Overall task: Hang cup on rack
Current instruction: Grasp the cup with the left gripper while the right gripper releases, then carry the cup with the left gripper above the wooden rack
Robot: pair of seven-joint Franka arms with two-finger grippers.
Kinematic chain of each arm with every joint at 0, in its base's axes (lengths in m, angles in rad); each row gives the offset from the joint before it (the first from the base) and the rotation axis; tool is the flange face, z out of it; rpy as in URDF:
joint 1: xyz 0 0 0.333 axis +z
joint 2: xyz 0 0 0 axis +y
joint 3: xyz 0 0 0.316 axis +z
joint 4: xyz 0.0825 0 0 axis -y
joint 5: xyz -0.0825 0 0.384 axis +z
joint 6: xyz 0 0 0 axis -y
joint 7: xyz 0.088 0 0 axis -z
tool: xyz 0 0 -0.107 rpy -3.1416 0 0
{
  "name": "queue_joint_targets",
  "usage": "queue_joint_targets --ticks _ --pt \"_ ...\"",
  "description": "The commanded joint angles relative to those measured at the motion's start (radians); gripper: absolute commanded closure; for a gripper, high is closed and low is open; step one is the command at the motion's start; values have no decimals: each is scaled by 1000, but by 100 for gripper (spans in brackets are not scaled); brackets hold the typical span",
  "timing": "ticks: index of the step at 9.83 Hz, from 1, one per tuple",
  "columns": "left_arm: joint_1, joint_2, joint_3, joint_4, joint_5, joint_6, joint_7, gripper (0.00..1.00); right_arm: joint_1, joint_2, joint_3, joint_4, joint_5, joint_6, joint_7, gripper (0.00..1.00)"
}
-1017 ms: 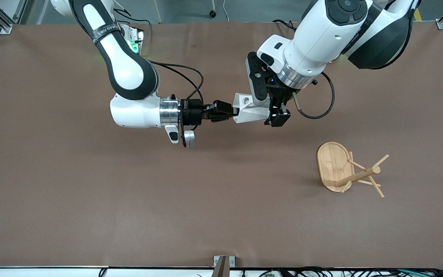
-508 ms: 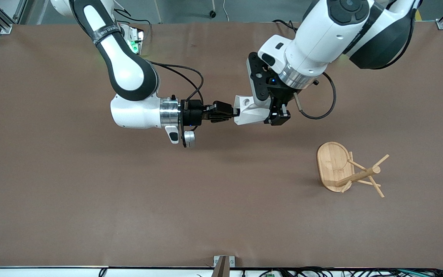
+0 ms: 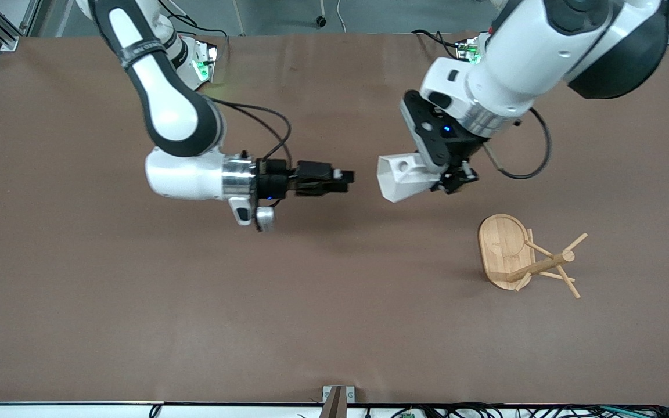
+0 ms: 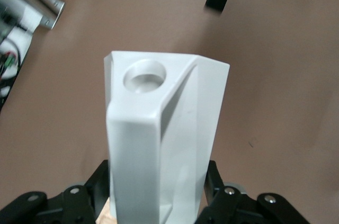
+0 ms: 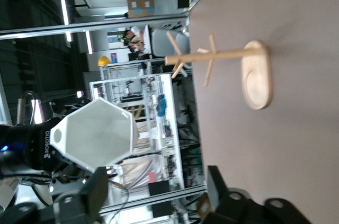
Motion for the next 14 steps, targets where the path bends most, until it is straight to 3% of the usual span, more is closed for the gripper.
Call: queue_joint_targets --ticks 1,3,5,7,9,10,14 --pt "46 -17 -3 -32 34 -42 -221 75 -107 -88 15 -108 -124 -10 -11 0" --pt "79 -23 -3 -39 77 -50 -422 75 -191 -177 6 -221 -252 3 -10 0" --pt "135 -23 -6 -72 77 -55 -547 75 -262 -237 -37 -243 -522 -8 -10 0" --pt "181 -17 -6 -89 75 -53 -592 75 -268 -245 -182 -213 -797 -76 -16 0" --pt "221 -18 -6 -101 71 -55 -671 75 -284 -233 -282 -49 -1113 -249 -16 0" --pt "223 -24 -6 -119 72 -50 -784 75 -328 -212 -283 58 -1224 -349 -14 0" --pt "223 -3 -6 -196 78 3 -822 74 -382 -196 -281 304 -1537 -503 -5 0"
